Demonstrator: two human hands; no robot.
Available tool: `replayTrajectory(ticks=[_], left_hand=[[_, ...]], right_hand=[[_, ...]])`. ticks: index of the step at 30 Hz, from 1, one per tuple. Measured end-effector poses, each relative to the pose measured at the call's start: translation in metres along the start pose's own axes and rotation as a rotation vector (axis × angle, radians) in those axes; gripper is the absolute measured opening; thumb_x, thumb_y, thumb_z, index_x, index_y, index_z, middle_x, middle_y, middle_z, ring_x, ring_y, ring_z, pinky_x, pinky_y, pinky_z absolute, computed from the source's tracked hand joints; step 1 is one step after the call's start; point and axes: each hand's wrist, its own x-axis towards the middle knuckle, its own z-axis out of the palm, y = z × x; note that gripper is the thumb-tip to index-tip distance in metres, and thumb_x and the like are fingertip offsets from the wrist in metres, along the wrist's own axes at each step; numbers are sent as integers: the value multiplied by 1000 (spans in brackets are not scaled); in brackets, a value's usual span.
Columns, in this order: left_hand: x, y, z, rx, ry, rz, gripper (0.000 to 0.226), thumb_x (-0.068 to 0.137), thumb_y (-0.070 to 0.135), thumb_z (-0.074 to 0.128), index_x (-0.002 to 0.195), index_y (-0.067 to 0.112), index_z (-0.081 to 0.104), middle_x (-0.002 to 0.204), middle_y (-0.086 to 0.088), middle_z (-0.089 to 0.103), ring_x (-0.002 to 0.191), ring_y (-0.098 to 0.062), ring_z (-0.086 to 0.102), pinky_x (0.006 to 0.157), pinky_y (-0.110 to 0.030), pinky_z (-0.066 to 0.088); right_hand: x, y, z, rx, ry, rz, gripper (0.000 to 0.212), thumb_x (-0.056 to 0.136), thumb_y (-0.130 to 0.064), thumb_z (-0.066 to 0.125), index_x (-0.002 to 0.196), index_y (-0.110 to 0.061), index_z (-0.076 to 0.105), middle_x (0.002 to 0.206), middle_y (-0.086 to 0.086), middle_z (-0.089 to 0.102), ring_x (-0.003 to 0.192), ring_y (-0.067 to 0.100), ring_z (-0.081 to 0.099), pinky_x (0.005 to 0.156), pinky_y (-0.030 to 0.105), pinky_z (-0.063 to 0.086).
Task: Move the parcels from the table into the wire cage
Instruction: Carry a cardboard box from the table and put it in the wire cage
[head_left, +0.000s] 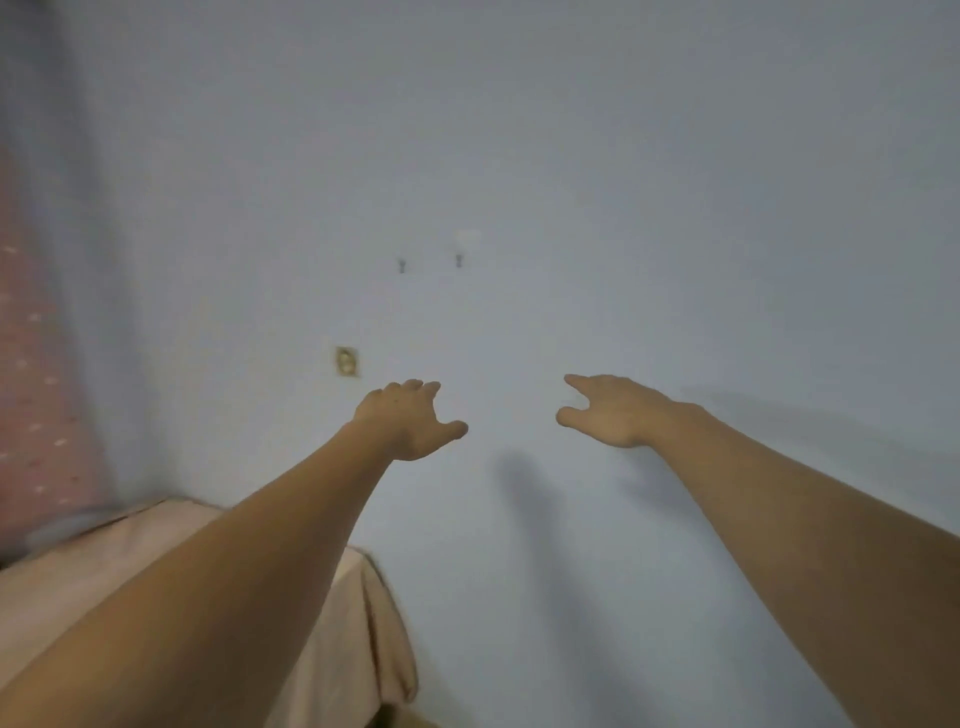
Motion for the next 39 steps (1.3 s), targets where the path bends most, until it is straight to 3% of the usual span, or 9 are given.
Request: replayTrajectory(ticks=[5, 13, 19, 23, 26, 29, 33, 36, 39], left_hand=[[-53, -166, -12, 44, -20, -288, 87, 95, 72, 44, 165, 23, 22, 169, -3, 29, 151, -29, 34, 118, -46, 33], [-161, -356, -30, 125, -21, -693, 95, 89, 80, 45, 164, 25, 23, 167, -6, 34, 150, -31, 37, 121, -47, 33], [-246, -441, -46, 150, 30, -957, 90, 94, 76, 45, 165, 27, 20, 169, -7, 31, 151, -34, 35, 122, -51, 30], [-316, -487, -44, 165, 27, -1140, 91, 92, 77, 46, 164, 27, 22, 167, -7, 33, 150, -34, 36, 121, -53, 30], [-364, -520, -36, 154, 11, -1252, 92, 92, 78, 45, 164, 26, 22, 168, -6, 31, 152, -32, 34, 122, -52, 29], [-405, -560, -24, 150, -19, -1317, 89, 92, 76, 45, 163, 26, 25, 166, -6, 36, 149, -32, 38, 119, -51, 32], [-443, -619, -1, 120, -62, -1347, 87, 92, 76, 42, 160, 24, 31, 161, -8, 43, 144, -33, 43, 114, -50, 38], [-458, -667, 30, 71, -105, -1343, 87, 90, 76, 43, 159, 25, 34, 161, -8, 42, 142, -34, 45, 111, -47, 42], [-459, -699, 74, -125, -185, -1320, 76, 97, 65, 48, 159, 22, 36, 159, -9, 46, 138, -34, 50, 110, -44, 43]], right_hand=[[53, -176, 35, 21, -63, -285, 77, 100, -62, 41, 167, -34, 14, 174, 0, 19, 160, 24, 16, 126, 46, 22], [99, -404, 91, 21, -134, -678, 79, 99, -63, 41, 167, -32, 16, 174, 2, 19, 160, 26, 16, 126, 47, 22], [103, -547, 130, 11, -185, -955, 81, 99, -65, 41, 167, -27, 18, 173, 5, 20, 158, 29, 22, 126, 47, 25], [78, -643, 161, -2, -232, -1082, 97, 84, -77, 36, 166, -28, 18, 174, 4, 19, 158, 29, 23, 126, 48, 26], [54, -711, 189, -1, -251, -1172, 95, 85, -74, 38, 166, -28, 18, 173, 8, 21, 158, 32, 21, 126, 52, 24], [30, -771, 213, -3, -278, -1237, 87, 92, -69, 41, 166, -28, 18, 173, 8, 21, 158, 33, 21, 126, 53, 23], [14, -839, 254, 1, -284, -1259, 106, 74, -83, 30, 165, -27, 24, 170, 9, 29, 153, 33, 31, 124, 51, 30], [9, -871, 301, -16, -360, -1190, 83, 97, -70, 37, 166, -28, 19, 172, 8, 24, 155, 34, 30, 124, 51, 30], [4, -890, 363, 27, -451, -1087, 76, 101, -62, 45, 166, -32, 19, 171, 5, 27, 153, 33, 34, 123, 50, 32]])
